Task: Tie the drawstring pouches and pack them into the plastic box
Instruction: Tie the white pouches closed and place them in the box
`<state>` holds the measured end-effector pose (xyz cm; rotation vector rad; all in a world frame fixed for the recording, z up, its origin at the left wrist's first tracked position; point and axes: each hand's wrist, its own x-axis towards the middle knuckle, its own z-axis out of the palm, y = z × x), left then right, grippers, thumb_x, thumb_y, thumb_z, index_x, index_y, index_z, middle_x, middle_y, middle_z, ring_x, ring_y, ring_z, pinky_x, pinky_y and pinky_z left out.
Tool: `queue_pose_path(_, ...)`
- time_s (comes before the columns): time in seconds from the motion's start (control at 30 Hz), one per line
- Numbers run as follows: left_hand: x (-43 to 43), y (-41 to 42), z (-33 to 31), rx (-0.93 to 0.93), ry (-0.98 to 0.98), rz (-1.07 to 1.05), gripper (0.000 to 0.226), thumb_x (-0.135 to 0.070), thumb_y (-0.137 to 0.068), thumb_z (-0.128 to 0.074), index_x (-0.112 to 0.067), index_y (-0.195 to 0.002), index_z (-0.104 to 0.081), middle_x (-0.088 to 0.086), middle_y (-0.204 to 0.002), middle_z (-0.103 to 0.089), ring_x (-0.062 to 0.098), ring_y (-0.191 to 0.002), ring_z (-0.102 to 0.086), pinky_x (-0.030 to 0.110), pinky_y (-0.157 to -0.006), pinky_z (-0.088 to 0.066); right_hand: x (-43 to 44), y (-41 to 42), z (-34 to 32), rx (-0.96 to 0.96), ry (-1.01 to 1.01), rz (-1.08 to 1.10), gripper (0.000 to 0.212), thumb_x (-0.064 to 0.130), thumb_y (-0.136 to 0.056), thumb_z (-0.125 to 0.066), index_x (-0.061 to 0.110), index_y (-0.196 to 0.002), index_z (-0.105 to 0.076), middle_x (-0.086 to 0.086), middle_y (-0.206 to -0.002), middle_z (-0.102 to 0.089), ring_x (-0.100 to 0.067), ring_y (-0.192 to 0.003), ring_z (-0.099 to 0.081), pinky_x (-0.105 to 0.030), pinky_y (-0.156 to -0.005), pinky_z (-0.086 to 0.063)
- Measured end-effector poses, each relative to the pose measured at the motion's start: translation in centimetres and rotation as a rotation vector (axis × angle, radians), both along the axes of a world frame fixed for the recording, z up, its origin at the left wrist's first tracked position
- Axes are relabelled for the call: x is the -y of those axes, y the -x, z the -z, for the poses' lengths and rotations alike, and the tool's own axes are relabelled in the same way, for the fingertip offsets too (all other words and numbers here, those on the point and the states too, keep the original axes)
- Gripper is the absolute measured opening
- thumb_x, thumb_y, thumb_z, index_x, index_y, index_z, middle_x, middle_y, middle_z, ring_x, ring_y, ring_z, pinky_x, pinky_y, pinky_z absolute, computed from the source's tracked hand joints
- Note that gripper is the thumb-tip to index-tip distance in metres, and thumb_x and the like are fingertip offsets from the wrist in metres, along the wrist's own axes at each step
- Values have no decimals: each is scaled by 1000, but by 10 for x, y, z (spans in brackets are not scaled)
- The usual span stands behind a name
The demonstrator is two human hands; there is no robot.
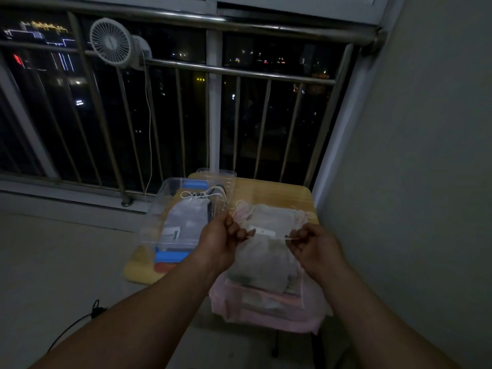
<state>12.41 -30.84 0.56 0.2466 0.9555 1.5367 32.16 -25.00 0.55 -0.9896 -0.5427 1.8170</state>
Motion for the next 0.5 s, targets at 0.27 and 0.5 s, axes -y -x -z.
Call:
queue_pose_path(0.27, 7, -16, -31, -1147, -93, 420, 53, -58, -100, -52, -7, -92, -62, 16, -86, -62, 23, -72, -61, 33, -58, -53, 11, 12, -42, 500, -402, -208, 15, 11, -100, -54, 4, -90, -63, -12, -79, -69, -26, -78, -72, -34, -65, -58)
queue_pose_path(0.5, 5, -30, -53, -1270, -184, 461, 34, -44, -109, -40, -27, -109, -70, -14, -77, -66, 0, -63, -63, 20, -53, -49, 16, 31, -59, 651, -637, -255, 23, 25, -103, -57, 16, -103, -77, 0, -103, -78, -18, -103, -72, -34, -91, -55)
